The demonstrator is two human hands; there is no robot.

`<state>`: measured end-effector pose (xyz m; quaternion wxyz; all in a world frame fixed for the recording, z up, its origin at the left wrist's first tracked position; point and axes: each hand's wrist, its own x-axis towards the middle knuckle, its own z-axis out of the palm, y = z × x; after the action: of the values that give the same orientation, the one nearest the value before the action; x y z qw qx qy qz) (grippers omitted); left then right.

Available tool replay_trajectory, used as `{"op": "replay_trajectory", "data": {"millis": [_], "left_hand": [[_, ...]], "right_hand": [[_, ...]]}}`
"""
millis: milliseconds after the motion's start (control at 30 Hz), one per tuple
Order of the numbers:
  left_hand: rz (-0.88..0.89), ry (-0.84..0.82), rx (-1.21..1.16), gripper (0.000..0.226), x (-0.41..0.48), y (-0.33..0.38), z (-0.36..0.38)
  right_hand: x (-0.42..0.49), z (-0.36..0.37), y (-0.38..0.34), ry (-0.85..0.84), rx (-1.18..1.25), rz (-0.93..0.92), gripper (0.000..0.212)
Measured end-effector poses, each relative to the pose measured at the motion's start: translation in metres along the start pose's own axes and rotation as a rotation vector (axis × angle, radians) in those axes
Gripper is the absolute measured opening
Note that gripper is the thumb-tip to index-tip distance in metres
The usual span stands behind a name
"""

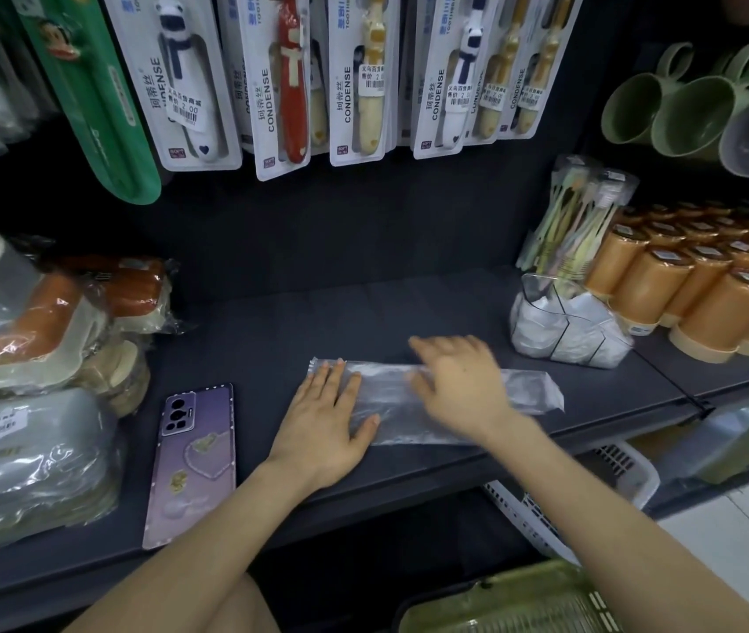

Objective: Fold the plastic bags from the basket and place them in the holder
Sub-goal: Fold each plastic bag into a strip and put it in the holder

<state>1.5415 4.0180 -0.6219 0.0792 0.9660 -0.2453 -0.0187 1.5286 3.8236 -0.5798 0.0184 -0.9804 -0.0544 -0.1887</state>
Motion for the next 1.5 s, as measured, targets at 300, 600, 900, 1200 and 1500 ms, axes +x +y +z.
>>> {"op": "replay_trajectory", "data": {"millis": [300,600,900,1200,1500], "left_hand": [[-0.049,-0.041,0.004,0.100,0.000,-0.001,-0.001],[-0.050,-0.055,-0.003,0.091,-0.001,0.000,-0.002],[-0.047,0.049,-0.229,0.076,-0.008,-0.003,-0.014],[0.191,0.075,-0.469,0.048,-0.025,-0.017,-0.032],[-0.170,0.106,-0.871,0.014,0.008,-0.027,-0.029]], "right_hand": [[-0.055,0.020,0.035,-0.401,-0.035,0.186,0.110],[-0.075,-0.007,0.052,-0.066,0.033,0.057,0.085],[-0.084,0.011,0.038,0.116,0.288,-0.195,0.024],[-0.085,-0.013,0.037,0.062,0.417,-0.031,0.025],[-0.045,-0.019,0.046,-0.265,0.706,0.383,0.028]]}}
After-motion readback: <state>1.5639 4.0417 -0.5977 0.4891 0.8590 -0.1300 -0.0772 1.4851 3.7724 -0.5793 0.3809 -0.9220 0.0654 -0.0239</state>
